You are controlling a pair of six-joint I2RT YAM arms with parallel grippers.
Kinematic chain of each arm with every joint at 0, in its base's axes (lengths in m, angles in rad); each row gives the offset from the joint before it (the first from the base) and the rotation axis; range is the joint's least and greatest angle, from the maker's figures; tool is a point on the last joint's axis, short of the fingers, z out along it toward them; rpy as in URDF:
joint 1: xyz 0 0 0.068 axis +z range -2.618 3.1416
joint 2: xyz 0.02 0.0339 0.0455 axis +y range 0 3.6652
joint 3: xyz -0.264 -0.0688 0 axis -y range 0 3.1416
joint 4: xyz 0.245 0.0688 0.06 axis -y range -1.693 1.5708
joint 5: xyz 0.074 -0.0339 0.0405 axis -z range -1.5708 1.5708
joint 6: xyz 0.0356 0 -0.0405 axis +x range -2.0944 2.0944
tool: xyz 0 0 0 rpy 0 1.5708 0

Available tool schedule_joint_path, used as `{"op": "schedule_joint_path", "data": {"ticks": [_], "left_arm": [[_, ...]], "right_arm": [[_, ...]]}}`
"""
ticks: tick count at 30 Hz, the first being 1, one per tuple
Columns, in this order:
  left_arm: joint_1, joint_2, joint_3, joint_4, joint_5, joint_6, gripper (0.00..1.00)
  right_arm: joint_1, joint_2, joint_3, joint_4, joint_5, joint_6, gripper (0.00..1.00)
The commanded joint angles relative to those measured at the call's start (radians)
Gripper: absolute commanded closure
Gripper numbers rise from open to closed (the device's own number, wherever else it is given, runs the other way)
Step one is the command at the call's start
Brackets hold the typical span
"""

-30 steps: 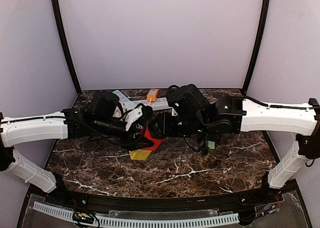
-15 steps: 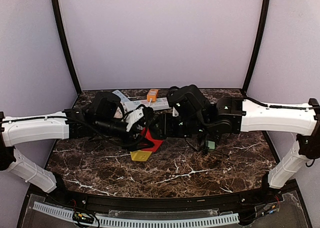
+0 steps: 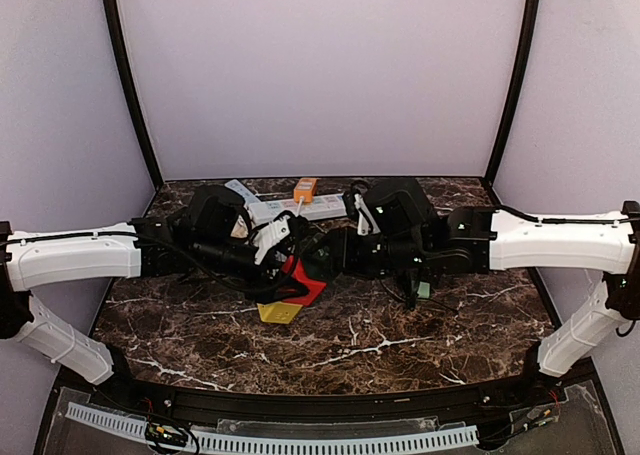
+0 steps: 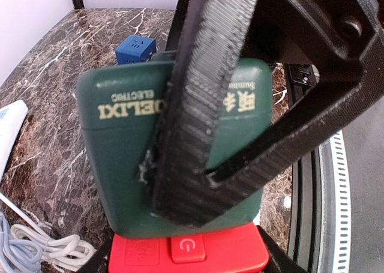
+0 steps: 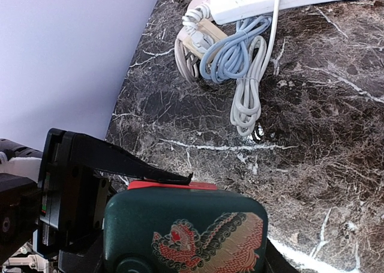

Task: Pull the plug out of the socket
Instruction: Remove the plug from the socket.

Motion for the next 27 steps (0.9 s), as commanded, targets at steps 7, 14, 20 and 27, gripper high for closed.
{"op": "schedule_joint_path", "data": {"ticks": [7, 14, 20, 27], "left_arm": [[-0.004, -0.002, 0.021, -0.063, 0.023, 0.019, 0.99], [-0.004, -0.004, 0.02, -0.062, 0.016, 0.019, 0.99], [-0.004, 0.0, 0.023, -0.064, 0.007, 0.016, 0.99], [-0.004, -0.001, 0.022, -0.065, 0.004, 0.019, 0.99]], "right_arm": [[0.041, 0.016, 0.159, -0.136, 0.176, -0.059, 1.0], [0.084, 0.072, 0.262, -0.256, 0.274, -0.085, 1.0], [0.107, 0.096, 0.314, -0.315, 0.329, -0.108, 1.0], [0.101, 0.078, 0.294, -0.298, 0.305, -0.098, 1.0]]}}
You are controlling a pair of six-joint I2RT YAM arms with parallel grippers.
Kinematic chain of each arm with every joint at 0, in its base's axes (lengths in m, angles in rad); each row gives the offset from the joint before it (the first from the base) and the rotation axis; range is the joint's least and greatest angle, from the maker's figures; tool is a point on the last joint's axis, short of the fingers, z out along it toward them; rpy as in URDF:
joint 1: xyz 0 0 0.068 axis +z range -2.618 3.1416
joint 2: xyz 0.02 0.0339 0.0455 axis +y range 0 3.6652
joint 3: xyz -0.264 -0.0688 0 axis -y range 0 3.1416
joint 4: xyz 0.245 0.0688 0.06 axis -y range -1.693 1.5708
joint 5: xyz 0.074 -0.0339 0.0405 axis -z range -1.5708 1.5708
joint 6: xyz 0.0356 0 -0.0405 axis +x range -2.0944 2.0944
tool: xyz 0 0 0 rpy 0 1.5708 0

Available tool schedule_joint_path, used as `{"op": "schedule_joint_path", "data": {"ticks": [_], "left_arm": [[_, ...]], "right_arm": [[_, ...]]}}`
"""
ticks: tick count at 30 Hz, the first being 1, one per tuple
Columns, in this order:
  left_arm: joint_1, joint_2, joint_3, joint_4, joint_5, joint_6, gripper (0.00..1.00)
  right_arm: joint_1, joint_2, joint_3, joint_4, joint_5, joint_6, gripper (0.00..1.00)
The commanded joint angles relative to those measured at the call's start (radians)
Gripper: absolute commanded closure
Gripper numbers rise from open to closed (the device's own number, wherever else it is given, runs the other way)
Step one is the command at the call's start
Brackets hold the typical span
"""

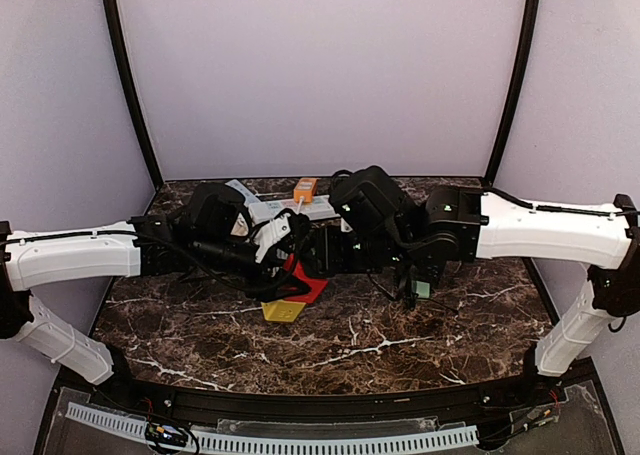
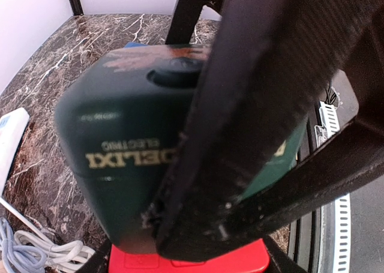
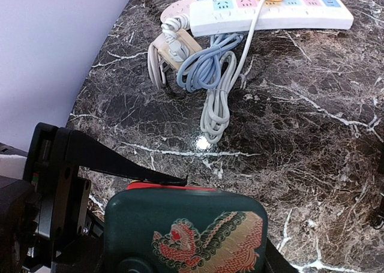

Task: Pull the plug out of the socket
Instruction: Remove the plug from the socket.

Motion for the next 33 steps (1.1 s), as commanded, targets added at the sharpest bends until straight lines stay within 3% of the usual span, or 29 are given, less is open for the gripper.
{"op": "schedule_joint_path", "data": {"ticks": [1, 10, 17, 21, 26, 29, 33], "left_arm": [[-0.001, -0.004, 0.008, -0.065, 0.004, 0.012, 0.99], [-0.001, -0.011, 0.004, -0.062, 0.01, 0.016, 0.99], [-0.001, -0.012, 0.005, -0.062, 0.006, 0.016, 0.99], [-0.001, -0.015, 0.004, -0.06, 0.0, 0.015, 0.99], [0.006, -0.052, 0.003, -0.056, -0.039, 0.002, 0.99], [0.047, -0.091, 0.001, -0.046, -0.045, -0.022, 0.99], [0.118, -0.139, -0.001, -0.023, -0.017, -0.063, 0.99]], "right_arm": [[-0.01, -0.039, 0.013, 0.045, 0.037, -0.021, 1.0], [-0.118, -0.184, -0.239, 0.358, -0.209, 0.055, 1.0], [-0.127, -0.209, -0.271, 0.396, -0.229, 0.071, 1.0], [-0.127, -0.205, -0.251, 0.353, -0.188, 0.051, 1.0], [-0.136, -0.217, -0.176, 0.16, -0.024, -0.015, 1.0], [-0.188, -0.232, -0.158, 0.053, 0.028, -0.053, 1.0], [-0.314, -0.25, -0.192, 0.022, -0.022, -0.114, 1.0]]}}
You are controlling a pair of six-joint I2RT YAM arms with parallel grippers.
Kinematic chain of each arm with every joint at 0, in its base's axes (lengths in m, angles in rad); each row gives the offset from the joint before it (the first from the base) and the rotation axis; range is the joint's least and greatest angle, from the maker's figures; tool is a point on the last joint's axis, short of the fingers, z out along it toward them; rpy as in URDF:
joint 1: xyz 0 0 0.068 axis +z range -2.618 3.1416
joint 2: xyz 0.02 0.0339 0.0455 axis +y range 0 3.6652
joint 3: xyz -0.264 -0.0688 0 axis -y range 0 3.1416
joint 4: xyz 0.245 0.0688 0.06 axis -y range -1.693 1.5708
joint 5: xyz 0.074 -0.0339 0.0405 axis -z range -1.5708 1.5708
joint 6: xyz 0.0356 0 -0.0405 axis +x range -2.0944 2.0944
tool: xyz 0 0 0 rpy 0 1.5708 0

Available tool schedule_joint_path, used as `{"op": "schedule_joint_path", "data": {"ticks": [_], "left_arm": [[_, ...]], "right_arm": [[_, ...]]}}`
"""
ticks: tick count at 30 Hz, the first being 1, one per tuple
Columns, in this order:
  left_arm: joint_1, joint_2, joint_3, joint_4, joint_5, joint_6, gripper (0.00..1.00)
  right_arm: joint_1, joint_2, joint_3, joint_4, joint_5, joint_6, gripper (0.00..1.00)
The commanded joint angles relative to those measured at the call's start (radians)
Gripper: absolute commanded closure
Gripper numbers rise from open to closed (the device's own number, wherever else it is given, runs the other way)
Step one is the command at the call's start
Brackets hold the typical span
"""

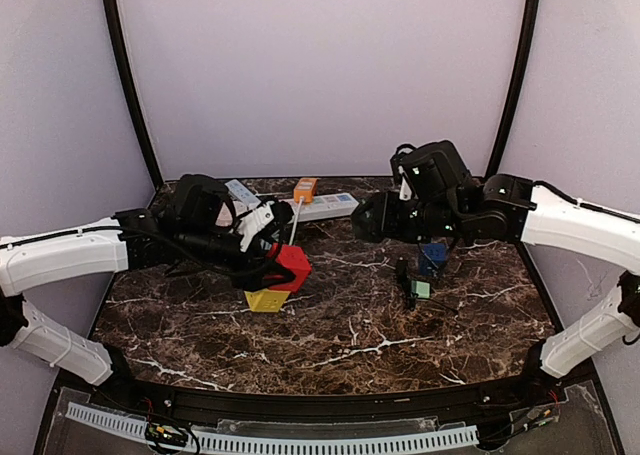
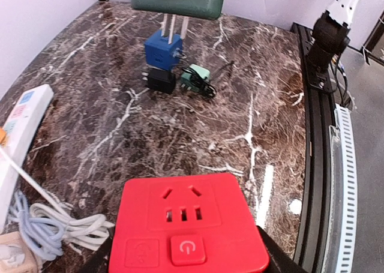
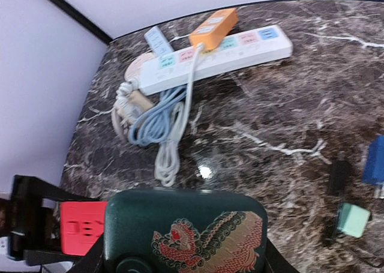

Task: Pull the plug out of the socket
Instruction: Remove the plug from the socket, then place the plug at the center of the board.

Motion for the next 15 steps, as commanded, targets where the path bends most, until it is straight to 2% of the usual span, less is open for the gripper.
{"op": "schedule_joint_path", "data": {"ticks": [1, 10, 15], "left_arm": [[0.074, -0.098, -0.002, 0.052, 0.016, -0.049, 0.99], [0.096, -0.17, -0.015, 0.045, -0.01, -0.018, 0.99], [0.091, -0.175, -0.017, 0.044, -0.009, -0.017, 0.99]], "right_arm": [[-0.135, -0.026, -0.002, -0.077, 0.013, -0.097, 1.0], [-0.388, 0.168, 0.055, -0.113, -0.182, -0.259, 1.0], [-0.444, 0.288, 0.122, -0.17, -0.18, -0.319, 1.0]]}}
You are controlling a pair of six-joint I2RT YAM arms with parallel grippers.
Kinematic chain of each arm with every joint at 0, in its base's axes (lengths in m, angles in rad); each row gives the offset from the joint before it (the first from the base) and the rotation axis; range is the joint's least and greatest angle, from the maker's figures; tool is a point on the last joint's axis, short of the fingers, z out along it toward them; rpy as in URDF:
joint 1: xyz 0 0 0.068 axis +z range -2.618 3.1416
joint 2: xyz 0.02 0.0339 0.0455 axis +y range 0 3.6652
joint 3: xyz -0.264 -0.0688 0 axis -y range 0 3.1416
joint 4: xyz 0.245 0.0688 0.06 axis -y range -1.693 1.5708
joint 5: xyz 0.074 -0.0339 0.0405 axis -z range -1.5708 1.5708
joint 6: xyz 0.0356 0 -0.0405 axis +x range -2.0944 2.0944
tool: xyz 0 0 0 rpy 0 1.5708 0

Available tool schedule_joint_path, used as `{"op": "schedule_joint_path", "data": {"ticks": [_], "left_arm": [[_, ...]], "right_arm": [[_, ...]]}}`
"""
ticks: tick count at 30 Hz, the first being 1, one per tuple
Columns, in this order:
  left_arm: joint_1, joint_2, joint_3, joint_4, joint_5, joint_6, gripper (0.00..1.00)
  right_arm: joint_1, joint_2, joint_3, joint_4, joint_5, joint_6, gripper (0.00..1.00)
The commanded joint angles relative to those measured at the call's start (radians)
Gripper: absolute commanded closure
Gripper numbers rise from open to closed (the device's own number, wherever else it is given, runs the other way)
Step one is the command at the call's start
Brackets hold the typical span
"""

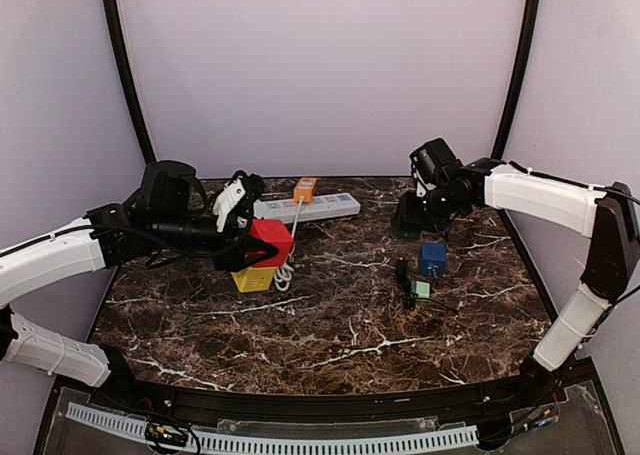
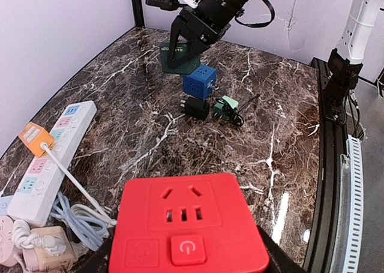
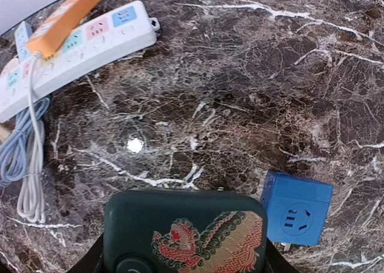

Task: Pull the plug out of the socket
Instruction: Place the plug at the center of the board.

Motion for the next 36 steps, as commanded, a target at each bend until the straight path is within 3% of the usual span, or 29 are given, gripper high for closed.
{"op": "schedule_joint_path", "data": {"ticks": [1, 11, 19, 36], "left_arm": [[-0.007, -0.034, -0.009, 0.033, 0.0, 0.011, 0.99], [-0.034, -0.024, -0.007, 0.026, 0.003, 0.016, 0.99], [-0.046, -0.025, -0.005, 0.02, -0.008, 0.026, 0.99], [-0.056, -0.018, -0.003, 0.012, -0.011, 0.031, 0.99]], "right_arm": [[-0.04, 0.067, 0.068, -0.039, -0.035, -0.083, 1.0], [-0.086, 0.227, 0.115, -0.054, -0.115, -0.136, 0.96], [-0.103, 0.29, 0.139, -0.058, -0.089, -0.132, 0.91], [-0.117, 0.313, 0.142, -0.067, -0.098, -0.15, 0.46]]}}
